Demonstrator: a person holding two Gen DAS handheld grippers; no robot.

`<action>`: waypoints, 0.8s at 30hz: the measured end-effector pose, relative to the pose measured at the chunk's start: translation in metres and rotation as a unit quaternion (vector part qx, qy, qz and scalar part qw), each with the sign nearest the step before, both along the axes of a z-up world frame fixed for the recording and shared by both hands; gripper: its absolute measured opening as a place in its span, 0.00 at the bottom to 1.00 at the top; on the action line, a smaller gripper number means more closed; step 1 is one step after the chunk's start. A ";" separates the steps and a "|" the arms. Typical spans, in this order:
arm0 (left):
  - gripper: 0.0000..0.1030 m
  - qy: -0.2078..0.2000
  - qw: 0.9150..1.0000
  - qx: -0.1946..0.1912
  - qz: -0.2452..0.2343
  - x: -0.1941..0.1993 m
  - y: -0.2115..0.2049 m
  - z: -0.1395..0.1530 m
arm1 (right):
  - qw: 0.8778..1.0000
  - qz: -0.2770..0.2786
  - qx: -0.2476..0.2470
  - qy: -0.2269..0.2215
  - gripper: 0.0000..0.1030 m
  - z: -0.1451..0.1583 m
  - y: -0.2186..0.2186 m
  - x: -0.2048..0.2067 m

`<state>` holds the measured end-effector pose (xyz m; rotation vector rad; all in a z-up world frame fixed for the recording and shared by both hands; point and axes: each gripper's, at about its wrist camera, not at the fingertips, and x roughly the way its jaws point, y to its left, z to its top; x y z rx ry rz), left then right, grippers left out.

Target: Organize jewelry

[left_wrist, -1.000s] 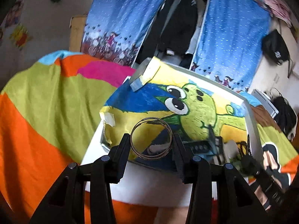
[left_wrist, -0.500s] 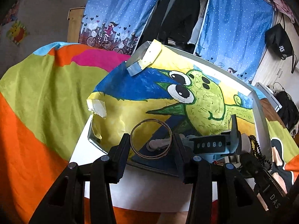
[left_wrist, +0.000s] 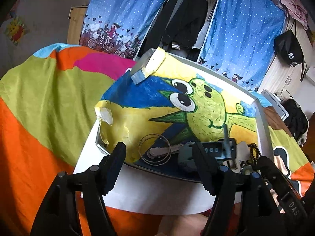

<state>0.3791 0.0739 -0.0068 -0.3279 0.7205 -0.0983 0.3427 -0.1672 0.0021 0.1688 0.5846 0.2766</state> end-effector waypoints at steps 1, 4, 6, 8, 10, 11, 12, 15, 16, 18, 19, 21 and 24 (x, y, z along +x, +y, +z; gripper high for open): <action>0.62 0.000 1.000 0.002 0.000 -0.001 0.000 0.002 | 1.000 -0.002 -0.006 -0.006 0.59 0.004 -0.001 -0.003; 0.64 0.005 1.000 0.011 0.002 -0.006 -0.001 0.008 | 1.000 -0.006 -0.017 -0.022 0.69 0.015 -0.005 -0.009; 0.65 -0.003 1.000 0.013 0.005 -0.010 0.000 0.014 | 0.999 -0.006 -0.018 -0.031 0.74 0.022 -0.008 -0.012; 0.67 -0.014 1.000 0.016 0.009 -0.015 0.001 0.022 | 0.999 -0.009 -0.021 -0.041 0.75 0.030 -0.011 -0.017; 0.80 -0.022 1.000 0.019 0.010 -0.019 0.001 0.031 | 0.999 -0.013 -0.023 -0.047 0.77 0.035 -0.014 -0.020; 0.83 -0.029 0.999 0.020 0.012 -0.022 0.001 0.035 | 0.998 -0.014 -0.023 -0.050 0.78 0.038 -0.015 -0.021; 0.84 -0.036 0.999 0.020 0.014 -0.025 0.002 0.039 | 0.998 -0.016 -0.022 -0.053 0.81 0.041 -0.016 -0.023; 0.86 -0.058 0.998 0.030 0.012 -0.033 0.000 0.052 | 0.998 -0.021 -0.018 -0.063 0.92 0.049 -0.020 -0.029; 0.87 -0.062 0.997 0.034 0.012 -0.034 -0.001 0.055 | 0.997 -0.023 -0.017 -0.066 0.96 0.052 -0.020 -0.031; 0.90 -0.073 0.996 0.041 0.010 -0.040 -0.004 0.061 | 0.997 -0.027 -0.015 -0.073 1.00 0.056 -0.022 -0.034; 0.90 -0.078 0.996 0.044 0.010 -0.042 -0.005 0.063 | 0.997 -0.030 -0.016 -0.076 1.00 0.058 -0.022 -0.036; 0.92 -0.089 0.995 0.051 0.010 -0.047 -0.008 0.068 | 0.996 -0.037 -0.017 -0.080 1.00 0.060 -0.024 -0.039; 0.95 -0.097 0.993 0.061 0.009 -0.051 -0.010 0.072 | 0.995 -0.049 -0.016 -0.086 1.00 0.063 -0.027 -0.044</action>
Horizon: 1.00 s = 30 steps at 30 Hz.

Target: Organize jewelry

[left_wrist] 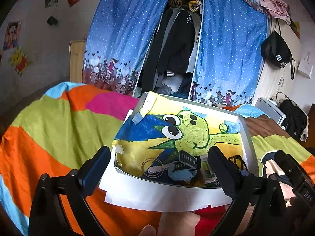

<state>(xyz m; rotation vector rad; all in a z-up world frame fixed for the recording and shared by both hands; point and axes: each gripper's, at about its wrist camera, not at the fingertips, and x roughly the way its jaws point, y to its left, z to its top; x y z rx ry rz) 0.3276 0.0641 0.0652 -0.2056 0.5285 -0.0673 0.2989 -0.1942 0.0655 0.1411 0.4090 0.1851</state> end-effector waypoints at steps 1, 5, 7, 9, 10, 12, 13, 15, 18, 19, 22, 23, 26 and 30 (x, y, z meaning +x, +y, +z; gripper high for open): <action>0.96 -0.004 1.000 0.002 0.001 -0.002 0.000 0.001 | 1.000 -0.004 0.001 -0.003 1.00 0.001 -0.001 -0.002; 0.98 -0.016 1.000 -0.001 0.008 -0.008 0.001 0.006 | 1.000 -0.014 0.000 -0.016 1.00 0.007 -0.006 -0.008; 0.98 -0.019 1.000 -0.004 0.010 -0.009 0.002 0.008 | 1.000 -0.014 0.000 -0.023 1.00 0.010 -0.008 -0.011; 0.98 -0.025 1.000 -0.005 0.013 -0.011 0.003 0.011 | 0.999 -0.018 -0.005 -0.032 1.00 0.013 -0.009 -0.014; 0.98 -0.031 0.999 -0.007 0.015 -0.013 0.003 0.013 | 0.999 -0.020 -0.007 -0.036 1.00 0.014 -0.010 -0.016; 0.99 -0.042 0.999 -0.011 0.016 -0.017 0.004 0.015 | 0.999 -0.018 -0.008 -0.043 1.00 0.015 -0.010 -0.020; 0.98 -0.046 0.999 -0.013 0.014 -0.020 0.004 0.016 | 0.999 -0.017 -0.009 -0.047 1.00 0.016 -0.010 -0.022; 0.98 -0.052 0.999 -0.013 0.007 -0.025 0.005 0.019 | 0.998 -0.017 -0.013 -0.054 1.00 0.018 -0.010 -0.026; 0.99 -0.059 0.998 -0.002 -0.001 -0.036 0.002 0.022 | 0.998 -0.016 -0.019 -0.064 1.00 0.019 -0.009 -0.033; 0.99 -0.062 0.998 0.003 -0.003 -0.039 0.001 0.023 | 0.997 -0.015 -0.021 -0.067 1.00 0.019 -0.008 -0.035; 0.99 -0.067 0.998 0.011 -0.008 -0.050 0.000 0.024 | 0.997 -0.011 -0.032 -0.074 1.00 0.020 -0.006 -0.045; 0.99 -0.068 0.998 0.012 -0.008 -0.054 -0.001 0.024 | 0.996 -0.010 -0.036 -0.075 1.00 0.021 -0.004 -0.048; 0.99 -0.075 0.997 0.009 -0.006 -0.065 -0.001 0.024 | 0.996 -0.005 -0.044 -0.082 1.00 0.022 -0.002 -0.059; 0.99 -0.081 0.997 0.007 -0.008 -0.081 -0.004 0.026 | 0.995 -0.002 -0.047 -0.090 1.00 0.024 -0.002 -0.075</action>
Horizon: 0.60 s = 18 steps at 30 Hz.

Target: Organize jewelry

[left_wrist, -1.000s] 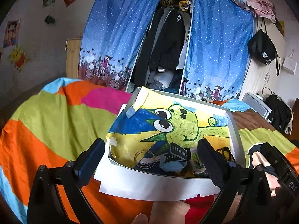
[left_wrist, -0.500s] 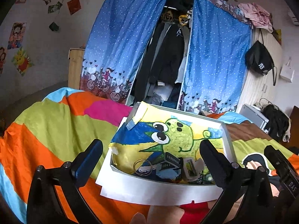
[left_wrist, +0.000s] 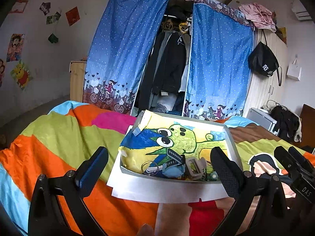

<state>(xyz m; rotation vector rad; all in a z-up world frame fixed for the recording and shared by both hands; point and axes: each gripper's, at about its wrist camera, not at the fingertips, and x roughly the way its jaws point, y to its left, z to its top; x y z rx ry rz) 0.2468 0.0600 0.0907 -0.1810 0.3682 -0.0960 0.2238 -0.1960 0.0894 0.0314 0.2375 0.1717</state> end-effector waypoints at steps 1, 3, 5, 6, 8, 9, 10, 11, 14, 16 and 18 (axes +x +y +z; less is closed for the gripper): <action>0.99 0.000 1.000 0.001 -0.001 -0.003 0.000 0.001 | 1.000 0.000 0.000 -0.001 1.00 0.000 0.000 -0.004; 0.99 -0.004 1.000 0.002 -0.001 -0.010 -0.002 0.003 | 1.000 0.001 0.001 -0.003 1.00 0.001 0.000 -0.009; 0.99 -0.008 1.000 0.005 0.000 -0.016 -0.003 0.007 | 1.000 0.000 -0.001 -0.006 1.00 0.002 0.000 -0.015; 0.99 -0.009 1.000 0.007 0.000 -0.018 -0.003 0.008 | 1.000 0.001 -0.002 -0.006 1.00 0.003 0.000 -0.017; 0.99 -0.008 1.000 0.007 0.000 -0.024 -0.003 0.008 | 1.000 0.001 -0.002 -0.006 1.00 0.003 -0.001 -0.021; 0.99 -0.007 1.000 0.006 -0.001 -0.028 -0.003 0.008 | 1.000 0.001 -0.001 -0.006 1.00 0.004 -0.002 -0.024; 0.99 -0.005 1.000 0.006 -0.001 -0.030 -0.003 0.007 | 1.000 0.000 0.000 -0.006 1.00 0.004 -0.003 -0.026; 0.99 -0.002 1.000 0.005 0.000 -0.033 -0.002 0.006 | 1.000 0.000 0.000 -0.006 1.00 0.005 -0.004 -0.029; 0.98 0.004 1.000 0.005 0.001 -0.043 -0.002 0.003 | 1.000 0.000 -0.002 -0.007 1.00 0.005 -0.007 -0.038; 0.99 0.007 1.000 0.006 0.001 -0.051 -0.002 0.002 | 1.000 0.000 -0.009 -0.010 1.00 0.006 -0.008 -0.046; 0.99 0.007 1.000 0.006 0.001 -0.059 -0.001 0.002 | 1.000 0.001 -0.011 -0.012 1.00 0.006 -0.009 -0.056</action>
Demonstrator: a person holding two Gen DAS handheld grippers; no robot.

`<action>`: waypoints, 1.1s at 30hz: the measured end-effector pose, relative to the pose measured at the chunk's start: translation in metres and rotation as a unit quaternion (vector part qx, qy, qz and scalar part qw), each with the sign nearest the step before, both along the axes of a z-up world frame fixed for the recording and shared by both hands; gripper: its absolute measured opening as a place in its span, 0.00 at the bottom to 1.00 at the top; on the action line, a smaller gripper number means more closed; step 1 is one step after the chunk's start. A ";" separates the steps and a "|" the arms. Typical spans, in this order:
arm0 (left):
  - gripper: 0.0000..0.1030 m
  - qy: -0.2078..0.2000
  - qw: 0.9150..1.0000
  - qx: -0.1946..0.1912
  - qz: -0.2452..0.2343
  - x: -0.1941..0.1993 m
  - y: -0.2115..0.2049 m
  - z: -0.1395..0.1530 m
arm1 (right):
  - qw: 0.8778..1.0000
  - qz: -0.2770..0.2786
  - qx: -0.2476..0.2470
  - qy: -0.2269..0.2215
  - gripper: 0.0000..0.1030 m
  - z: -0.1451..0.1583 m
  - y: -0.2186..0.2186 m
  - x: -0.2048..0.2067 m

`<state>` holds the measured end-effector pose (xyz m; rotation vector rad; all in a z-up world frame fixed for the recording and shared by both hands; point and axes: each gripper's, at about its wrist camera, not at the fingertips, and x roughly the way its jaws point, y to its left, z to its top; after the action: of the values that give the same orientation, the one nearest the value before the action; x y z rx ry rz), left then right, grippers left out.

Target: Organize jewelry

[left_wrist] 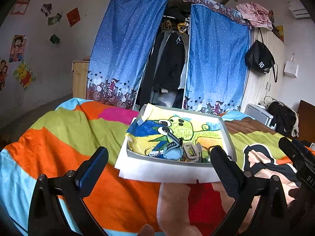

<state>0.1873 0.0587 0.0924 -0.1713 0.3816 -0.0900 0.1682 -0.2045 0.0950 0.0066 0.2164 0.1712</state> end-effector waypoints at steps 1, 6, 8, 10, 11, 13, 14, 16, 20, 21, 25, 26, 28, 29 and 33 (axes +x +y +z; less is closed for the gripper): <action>0.99 0.000 1.000 0.001 0.001 -0.005 0.000 0.000 | 1.000 0.000 0.000 0.000 1.00 0.000 -0.001 -0.003; 0.99 0.017 1.000 0.012 -0.002 -0.025 -0.002 0.000 | 1.000 0.007 -0.003 -0.002 1.00 -0.002 0.001 -0.027; 0.99 0.020 1.000 0.020 0.001 -0.035 -0.004 -0.001 | 1.000 0.013 -0.007 -0.002 1.00 -0.003 0.001 -0.036; 0.99 0.017 0.999 0.026 0.006 -0.046 -0.005 -0.003 | 1.000 0.014 -0.010 -0.004 1.00 -0.004 0.001 -0.044; 0.99 0.016 0.999 0.028 0.008 -0.051 -0.005 -0.004 | 1.000 0.012 -0.011 -0.004 1.00 -0.004 0.000 -0.048; 0.99 0.012 0.999 0.035 0.013 -0.062 -0.006 -0.005 | 1.000 0.010 -0.012 -0.005 1.00 -0.004 -0.001 -0.054; 0.99 0.010 0.999 0.036 0.016 -0.066 -0.006 -0.006 | 1.000 0.009 -0.011 -0.005 1.00 -0.004 -0.002 -0.058; 0.99 0.006 0.999 0.034 0.019 -0.075 -0.006 -0.006 | 1.000 0.006 -0.009 -0.006 1.00 -0.005 -0.003 -0.064; 0.99 0.003 0.999 0.046 0.021 -0.089 -0.010 -0.008 | 1.000 0.005 -0.006 -0.001 1.00 -0.008 -0.004 -0.076; 0.99 0.003 0.999 0.048 0.021 -0.091 -0.011 -0.008 | 1.000 0.005 -0.006 -0.001 1.00 -0.009 -0.003 -0.079; 0.99 0.006 0.999 0.049 0.022 -0.102 -0.011 -0.009 | 1.000 0.004 -0.009 0.000 1.00 -0.010 0.001 -0.092; 0.99 0.008 0.999 0.047 0.024 -0.104 -0.011 -0.009 | 1.000 0.004 -0.009 0.001 1.00 -0.009 0.000 -0.094; 0.99 0.011 0.999 0.041 0.025 -0.108 -0.009 -0.009 | 1.000 0.003 -0.010 0.001 1.00 -0.010 0.001 -0.097; 0.99 0.012 0.999 0.040 0.028 -0.110 -0.008 -0.008 | 1.000 0.002 -0.010 0.002 1.00 -0.011 0.002 -0.100; 0.99 0.014 0.998 0.040 0.040 -0.120 -0.003 -0.011 | 1.000 0.001 -0.010 0.013 1.00 -0.017 0.003 -0.108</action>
<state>0.0672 0.0553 0.0812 -0.1083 0.4060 0.0077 0.0606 -0.2020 0.0783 -0.0116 0.2441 0.1707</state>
